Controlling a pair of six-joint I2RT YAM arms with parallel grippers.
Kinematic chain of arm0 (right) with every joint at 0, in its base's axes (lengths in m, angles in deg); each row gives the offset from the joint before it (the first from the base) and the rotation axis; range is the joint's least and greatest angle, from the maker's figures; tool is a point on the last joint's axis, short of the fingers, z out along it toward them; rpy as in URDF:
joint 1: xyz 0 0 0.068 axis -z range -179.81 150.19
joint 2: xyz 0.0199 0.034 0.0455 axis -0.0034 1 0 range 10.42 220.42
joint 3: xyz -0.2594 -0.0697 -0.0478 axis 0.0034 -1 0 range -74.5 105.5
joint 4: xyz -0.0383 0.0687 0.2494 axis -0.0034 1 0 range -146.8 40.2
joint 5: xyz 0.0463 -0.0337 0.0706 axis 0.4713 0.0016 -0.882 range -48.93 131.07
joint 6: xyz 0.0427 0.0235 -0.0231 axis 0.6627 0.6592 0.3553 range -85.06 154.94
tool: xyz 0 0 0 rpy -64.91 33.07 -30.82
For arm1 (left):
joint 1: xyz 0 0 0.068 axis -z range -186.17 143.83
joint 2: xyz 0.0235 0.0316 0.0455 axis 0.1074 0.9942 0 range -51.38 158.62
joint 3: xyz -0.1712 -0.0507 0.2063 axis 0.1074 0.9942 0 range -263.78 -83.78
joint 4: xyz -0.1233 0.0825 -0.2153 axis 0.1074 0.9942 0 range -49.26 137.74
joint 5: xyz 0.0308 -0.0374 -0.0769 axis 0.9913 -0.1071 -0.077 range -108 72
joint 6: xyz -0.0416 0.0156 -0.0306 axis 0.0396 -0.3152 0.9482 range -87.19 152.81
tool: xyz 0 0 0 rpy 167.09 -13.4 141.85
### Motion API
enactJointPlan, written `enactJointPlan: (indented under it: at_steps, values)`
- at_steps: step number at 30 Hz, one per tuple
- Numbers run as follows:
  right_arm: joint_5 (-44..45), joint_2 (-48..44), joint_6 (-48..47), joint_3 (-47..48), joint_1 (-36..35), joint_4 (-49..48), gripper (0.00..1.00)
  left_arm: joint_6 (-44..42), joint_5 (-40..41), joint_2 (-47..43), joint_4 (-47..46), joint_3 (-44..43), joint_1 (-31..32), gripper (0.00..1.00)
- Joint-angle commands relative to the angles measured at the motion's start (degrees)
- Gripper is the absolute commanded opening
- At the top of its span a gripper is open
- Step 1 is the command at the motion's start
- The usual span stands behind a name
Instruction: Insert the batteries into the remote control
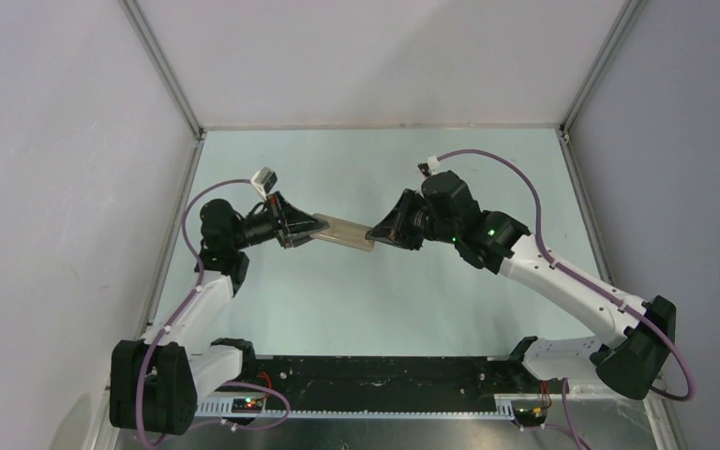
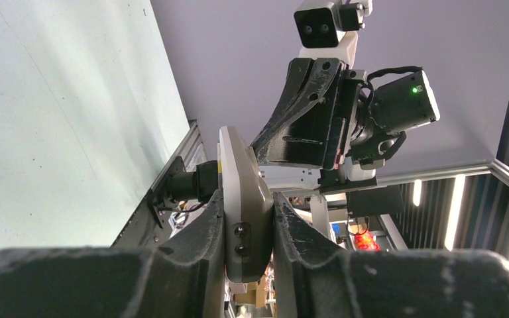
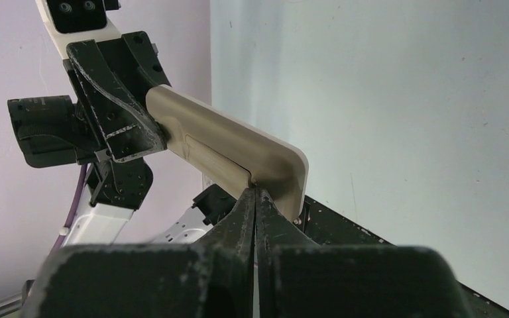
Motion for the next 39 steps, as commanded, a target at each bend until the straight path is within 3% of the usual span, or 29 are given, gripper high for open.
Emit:
enactJointPlan:
  at_steps: [1,21,34,39]
  values:
    - [-1.38,1.56,0.16,1.71,-0.6,-1.8,0.0,-0.62,-1.34,-1.1,-2.56,-1.76,1.0,0.0]
    - [3.87,8.33,-3.43,5.19,-3.96,3.36,0.0,-1.41,-0.67,-3.91,-2.54,-4.15,2.7,0.0]
    - [7.37,10.77,-4.22,7.53,-5.02,5.51,0.25,-4.43,-2.02,-6.12,-2.56,-7.04,2.93,0.0]
    - [7.83,9.69,-3.38,7.69,-4.93,5.86,0.29,-5.61,-1.91,-6.17,-2.64,-7.11,2.97,0.0]
